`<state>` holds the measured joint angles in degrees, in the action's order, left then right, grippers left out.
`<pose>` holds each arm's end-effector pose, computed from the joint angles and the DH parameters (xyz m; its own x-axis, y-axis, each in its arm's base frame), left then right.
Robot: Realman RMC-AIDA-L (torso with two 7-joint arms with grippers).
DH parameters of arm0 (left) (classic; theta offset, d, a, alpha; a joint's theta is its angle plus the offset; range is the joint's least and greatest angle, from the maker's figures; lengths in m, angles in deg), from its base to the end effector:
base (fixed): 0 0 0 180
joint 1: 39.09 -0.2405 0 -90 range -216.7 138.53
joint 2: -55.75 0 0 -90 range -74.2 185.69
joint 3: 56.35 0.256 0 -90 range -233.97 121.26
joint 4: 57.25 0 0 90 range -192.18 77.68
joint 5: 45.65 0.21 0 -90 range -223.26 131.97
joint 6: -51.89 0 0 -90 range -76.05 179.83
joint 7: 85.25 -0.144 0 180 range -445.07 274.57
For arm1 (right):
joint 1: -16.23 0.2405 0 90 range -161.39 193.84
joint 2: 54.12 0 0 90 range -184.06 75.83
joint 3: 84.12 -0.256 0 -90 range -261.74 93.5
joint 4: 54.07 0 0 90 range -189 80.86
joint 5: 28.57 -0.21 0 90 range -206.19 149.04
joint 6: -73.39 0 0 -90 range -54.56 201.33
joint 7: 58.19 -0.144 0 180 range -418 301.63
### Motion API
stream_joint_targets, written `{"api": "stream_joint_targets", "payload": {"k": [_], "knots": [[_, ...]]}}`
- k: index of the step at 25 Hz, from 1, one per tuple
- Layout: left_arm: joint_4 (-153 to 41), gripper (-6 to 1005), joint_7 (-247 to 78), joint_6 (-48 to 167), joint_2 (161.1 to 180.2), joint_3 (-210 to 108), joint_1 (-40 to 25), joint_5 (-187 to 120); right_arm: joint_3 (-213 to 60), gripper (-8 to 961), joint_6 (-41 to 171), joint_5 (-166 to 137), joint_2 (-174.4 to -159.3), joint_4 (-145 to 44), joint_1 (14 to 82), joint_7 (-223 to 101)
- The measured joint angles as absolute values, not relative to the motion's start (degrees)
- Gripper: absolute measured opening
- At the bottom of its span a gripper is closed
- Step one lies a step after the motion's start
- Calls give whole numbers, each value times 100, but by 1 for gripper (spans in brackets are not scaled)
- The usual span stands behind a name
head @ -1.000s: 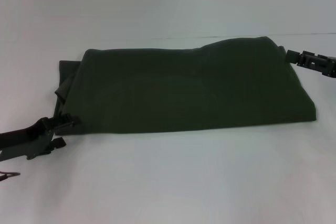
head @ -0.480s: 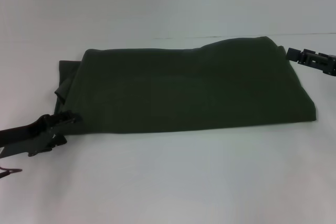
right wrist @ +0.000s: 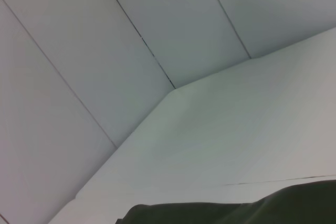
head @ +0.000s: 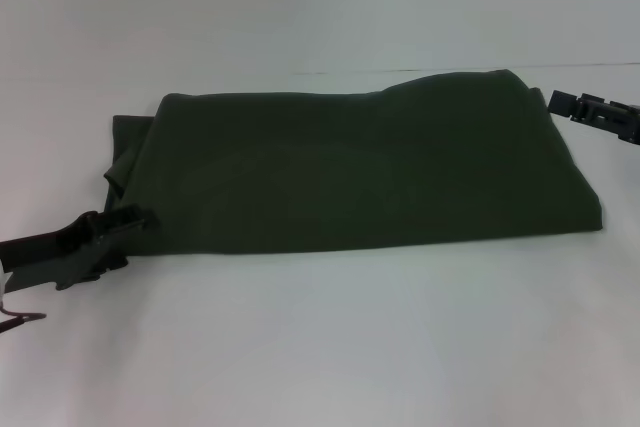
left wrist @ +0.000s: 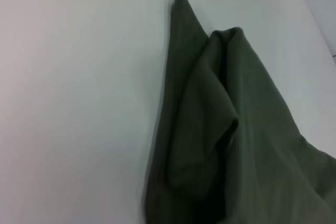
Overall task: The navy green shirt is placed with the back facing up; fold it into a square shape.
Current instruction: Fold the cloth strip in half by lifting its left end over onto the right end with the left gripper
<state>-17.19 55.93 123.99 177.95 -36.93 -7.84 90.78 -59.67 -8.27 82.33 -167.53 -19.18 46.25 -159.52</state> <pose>-0.3342 0.3411 0.0097 -0.1852 0.7972 0.5746 0.9826 0.1420 0.1197 0.3070 0.3605 0.0769 0.3951 -0.5278 -0.7519 -0.8613 -0.4975 -0.1033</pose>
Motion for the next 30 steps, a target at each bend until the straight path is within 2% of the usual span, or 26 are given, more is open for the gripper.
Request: {"api": "stream_joint_targets", "payload": {"k": [15, 30], "knots": [[-1668, 875, 5432, 12681, 17725, -3733, -672, 8888, -6033, 915, -862, 8234, -16759, -1918, 4586, -15952], [-1751, 875, 5297, 12930, 17743, -3700, -808, 8963, -6030, 915, -862, 8234, -16725, -1918, 4571, -16028]]}}
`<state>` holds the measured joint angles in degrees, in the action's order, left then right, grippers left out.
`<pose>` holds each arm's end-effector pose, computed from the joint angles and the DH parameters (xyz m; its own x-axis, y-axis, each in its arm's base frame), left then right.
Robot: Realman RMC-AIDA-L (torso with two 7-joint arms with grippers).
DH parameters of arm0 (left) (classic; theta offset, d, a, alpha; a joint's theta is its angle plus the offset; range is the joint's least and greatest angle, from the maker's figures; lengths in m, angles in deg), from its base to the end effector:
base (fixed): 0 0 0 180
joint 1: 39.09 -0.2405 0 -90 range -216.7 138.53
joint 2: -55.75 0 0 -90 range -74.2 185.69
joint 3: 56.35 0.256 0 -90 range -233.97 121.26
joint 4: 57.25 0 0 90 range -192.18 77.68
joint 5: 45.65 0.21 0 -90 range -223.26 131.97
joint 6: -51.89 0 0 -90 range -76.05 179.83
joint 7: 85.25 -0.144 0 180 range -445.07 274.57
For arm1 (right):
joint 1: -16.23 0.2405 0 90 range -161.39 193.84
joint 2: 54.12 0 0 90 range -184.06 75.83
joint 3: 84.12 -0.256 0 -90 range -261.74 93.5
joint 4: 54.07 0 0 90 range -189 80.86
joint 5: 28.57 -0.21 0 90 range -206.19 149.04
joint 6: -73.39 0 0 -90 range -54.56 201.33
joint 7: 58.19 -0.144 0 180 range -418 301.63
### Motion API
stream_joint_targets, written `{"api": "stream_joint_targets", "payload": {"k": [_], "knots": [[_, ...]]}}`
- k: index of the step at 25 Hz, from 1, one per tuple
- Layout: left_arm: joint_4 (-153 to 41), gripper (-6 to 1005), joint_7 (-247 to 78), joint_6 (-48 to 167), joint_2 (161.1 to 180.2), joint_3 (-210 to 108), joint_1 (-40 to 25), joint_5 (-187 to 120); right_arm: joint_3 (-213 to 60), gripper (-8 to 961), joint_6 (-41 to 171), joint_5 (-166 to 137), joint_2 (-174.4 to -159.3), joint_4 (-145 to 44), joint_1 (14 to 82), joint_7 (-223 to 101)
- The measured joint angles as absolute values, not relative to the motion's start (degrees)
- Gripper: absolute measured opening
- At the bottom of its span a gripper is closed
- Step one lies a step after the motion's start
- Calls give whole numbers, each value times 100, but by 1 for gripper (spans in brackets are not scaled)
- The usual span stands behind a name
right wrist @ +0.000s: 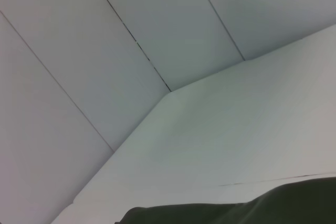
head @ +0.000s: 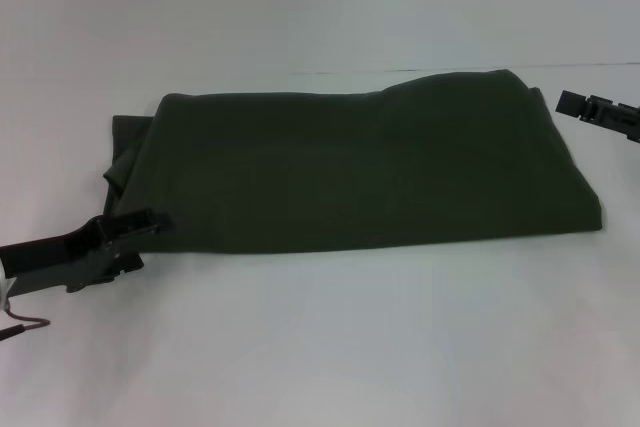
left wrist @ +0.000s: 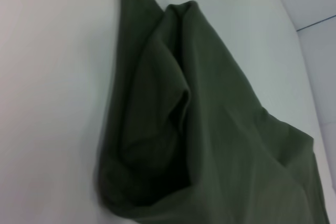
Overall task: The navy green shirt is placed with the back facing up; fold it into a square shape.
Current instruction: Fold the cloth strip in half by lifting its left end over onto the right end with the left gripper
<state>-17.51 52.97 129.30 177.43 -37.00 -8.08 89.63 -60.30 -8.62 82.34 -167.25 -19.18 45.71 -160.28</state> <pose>-0.3255 0.3345 0.0094 -0.1399 0.8329 0.5354 0.9860 0.0677 0.1524 0.3112 0.3576 0.0805 0.3762 -0.5321 -0.7585 -0.8713 -0.4816 -0.0943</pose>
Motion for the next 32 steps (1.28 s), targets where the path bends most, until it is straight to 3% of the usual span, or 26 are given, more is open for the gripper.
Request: {"api": "stream_joint_targets", "payload": {"k": [32], "knots": [[-2097, 875, 6259, 12325, 17693, -3788, -678, 9015, -6030, 914, -825, 8105, -16713, -1918, 4644, -16080]]}}
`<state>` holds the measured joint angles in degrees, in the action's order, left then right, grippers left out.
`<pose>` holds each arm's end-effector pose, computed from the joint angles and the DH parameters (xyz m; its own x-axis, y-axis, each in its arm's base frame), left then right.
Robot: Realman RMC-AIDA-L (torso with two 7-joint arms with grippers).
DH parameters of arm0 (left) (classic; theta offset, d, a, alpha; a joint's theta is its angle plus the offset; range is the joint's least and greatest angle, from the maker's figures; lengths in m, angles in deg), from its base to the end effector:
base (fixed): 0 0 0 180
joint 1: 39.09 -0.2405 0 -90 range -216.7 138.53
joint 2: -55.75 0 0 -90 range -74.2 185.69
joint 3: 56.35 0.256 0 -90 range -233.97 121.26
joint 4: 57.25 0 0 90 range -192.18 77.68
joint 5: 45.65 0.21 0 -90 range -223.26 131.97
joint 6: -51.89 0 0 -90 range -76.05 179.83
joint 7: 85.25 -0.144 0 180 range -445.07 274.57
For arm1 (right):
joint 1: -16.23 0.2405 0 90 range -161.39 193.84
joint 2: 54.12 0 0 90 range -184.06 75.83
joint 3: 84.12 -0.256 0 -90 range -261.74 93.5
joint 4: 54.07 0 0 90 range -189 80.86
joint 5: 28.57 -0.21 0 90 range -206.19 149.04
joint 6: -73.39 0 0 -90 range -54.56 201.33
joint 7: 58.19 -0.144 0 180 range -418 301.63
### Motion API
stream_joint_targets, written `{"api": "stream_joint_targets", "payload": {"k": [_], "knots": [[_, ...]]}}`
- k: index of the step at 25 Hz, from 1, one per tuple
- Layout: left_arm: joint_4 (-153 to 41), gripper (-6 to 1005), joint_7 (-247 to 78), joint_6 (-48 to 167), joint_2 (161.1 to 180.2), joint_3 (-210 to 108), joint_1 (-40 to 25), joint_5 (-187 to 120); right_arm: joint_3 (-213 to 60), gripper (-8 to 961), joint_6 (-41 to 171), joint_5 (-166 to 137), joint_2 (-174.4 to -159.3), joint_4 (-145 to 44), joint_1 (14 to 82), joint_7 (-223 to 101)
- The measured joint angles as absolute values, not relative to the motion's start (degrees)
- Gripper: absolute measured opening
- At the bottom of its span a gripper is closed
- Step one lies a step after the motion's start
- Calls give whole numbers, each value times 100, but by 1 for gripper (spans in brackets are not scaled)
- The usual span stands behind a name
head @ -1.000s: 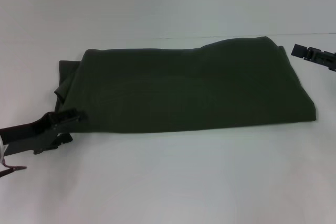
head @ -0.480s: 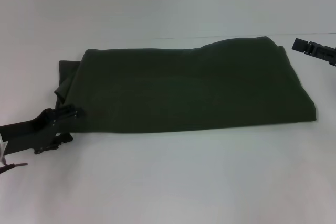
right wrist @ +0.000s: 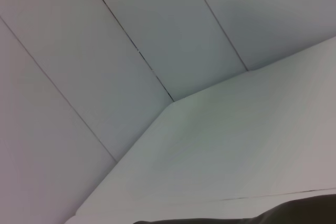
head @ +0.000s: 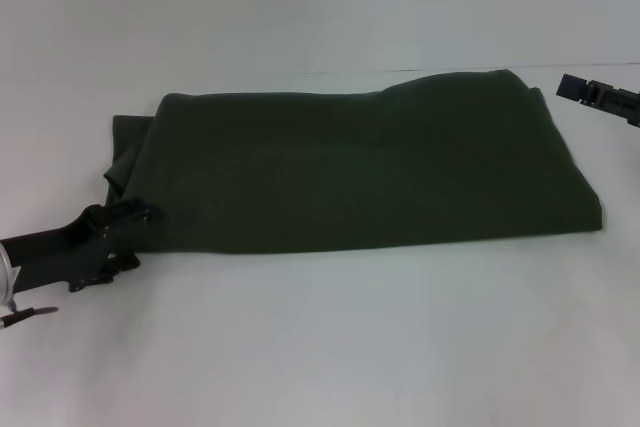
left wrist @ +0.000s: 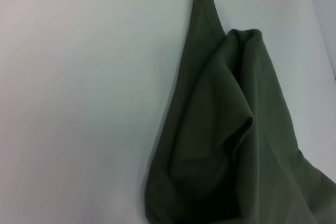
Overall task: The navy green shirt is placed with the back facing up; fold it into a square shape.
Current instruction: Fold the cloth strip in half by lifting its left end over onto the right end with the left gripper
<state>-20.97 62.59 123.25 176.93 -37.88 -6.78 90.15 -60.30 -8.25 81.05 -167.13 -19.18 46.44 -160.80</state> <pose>-0.3326 0.3443 0.0043 -0.3298 0.7738 0.5408 0.9433 0.2473 0.2214 0.3058 0.3635 0.0840 0.3661 -0.5163 -0.7742 -0.8701 -0.4850 -0.0879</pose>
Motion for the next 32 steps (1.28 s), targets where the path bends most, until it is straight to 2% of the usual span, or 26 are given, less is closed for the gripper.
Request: {"api": "stream_joint_targets", "payload": {"k": [32], "knots": [[-2026, 875, 5930, 12422, 17540, -3770, -368, 8638, -6039, 914, -863, 8031, -16704, -1908, 4593, -16093]]}}
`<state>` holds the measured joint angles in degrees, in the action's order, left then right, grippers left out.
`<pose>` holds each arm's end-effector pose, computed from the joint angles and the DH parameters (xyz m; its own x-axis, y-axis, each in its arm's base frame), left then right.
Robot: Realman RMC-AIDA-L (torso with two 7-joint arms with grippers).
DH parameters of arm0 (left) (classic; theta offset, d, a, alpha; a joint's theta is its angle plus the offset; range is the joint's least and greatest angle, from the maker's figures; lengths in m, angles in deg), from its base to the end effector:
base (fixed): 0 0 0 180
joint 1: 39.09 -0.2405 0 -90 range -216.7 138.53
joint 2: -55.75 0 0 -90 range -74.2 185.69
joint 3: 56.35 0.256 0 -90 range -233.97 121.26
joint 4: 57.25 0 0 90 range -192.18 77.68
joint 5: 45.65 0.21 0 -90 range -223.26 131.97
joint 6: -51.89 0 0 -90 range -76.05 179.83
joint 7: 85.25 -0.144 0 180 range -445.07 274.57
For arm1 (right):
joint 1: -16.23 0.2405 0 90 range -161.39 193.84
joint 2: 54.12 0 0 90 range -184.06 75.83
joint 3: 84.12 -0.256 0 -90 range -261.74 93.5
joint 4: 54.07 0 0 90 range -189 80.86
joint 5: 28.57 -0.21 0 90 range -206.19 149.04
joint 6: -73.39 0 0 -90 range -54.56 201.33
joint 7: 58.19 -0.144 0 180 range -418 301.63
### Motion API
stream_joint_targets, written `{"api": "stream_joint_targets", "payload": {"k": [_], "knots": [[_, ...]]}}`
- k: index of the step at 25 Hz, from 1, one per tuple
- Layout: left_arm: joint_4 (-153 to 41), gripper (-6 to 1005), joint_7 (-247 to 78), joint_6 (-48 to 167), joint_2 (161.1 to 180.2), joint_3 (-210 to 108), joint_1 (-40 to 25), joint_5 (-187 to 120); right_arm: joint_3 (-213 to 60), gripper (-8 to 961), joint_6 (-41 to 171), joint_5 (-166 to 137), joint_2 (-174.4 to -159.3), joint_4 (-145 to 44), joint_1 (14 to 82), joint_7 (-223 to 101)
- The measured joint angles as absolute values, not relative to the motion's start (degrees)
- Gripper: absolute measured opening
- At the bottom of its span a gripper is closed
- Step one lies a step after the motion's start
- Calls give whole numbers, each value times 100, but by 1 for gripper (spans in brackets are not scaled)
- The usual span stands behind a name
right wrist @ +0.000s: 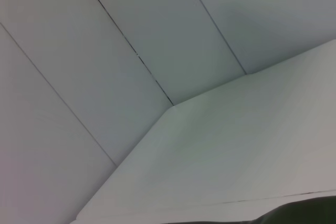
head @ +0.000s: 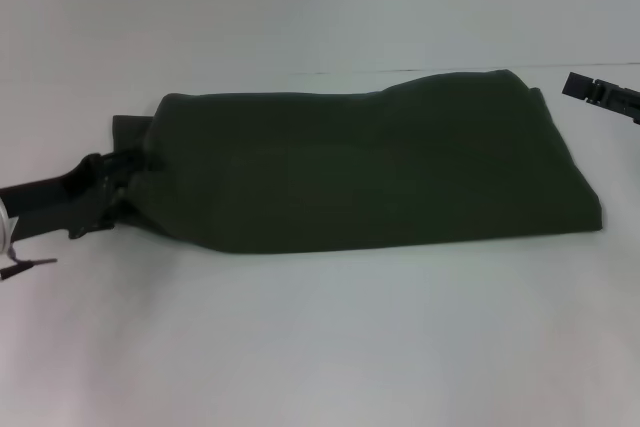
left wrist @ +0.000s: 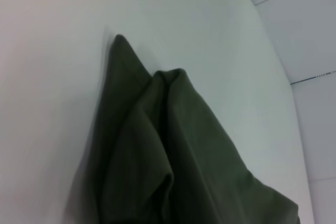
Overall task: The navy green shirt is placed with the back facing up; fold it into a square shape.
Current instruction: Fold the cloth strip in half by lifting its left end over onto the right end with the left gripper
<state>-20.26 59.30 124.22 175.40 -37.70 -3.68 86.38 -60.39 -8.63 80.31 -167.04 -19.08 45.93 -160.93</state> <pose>-0.3105 0.3703 0.0232 -0.2318 0.7729 0.5907 0.9675 0.1204 0.2221 0.3075 0.3612 0.0864 0.3557 -0.5113 -0.7823 -0.8726 -0.4815 -0.0821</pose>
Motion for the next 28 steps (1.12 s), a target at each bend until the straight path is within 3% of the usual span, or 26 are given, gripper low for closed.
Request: {"api": "stream_joint_targets", "payload": {"k": [11, 28], "knots": [[-1998, 876, 5880, 12430, 17636, -3802, -704, 8780, -6039, 914, -862, 8031, -16704, -1908, 4628, -16093], [-2077, 875, 5863, 12095, 17667, -3679, -689, 8802, -6037, 915, -861, 8031, -16698, -1867, 4616, -16099]]}}
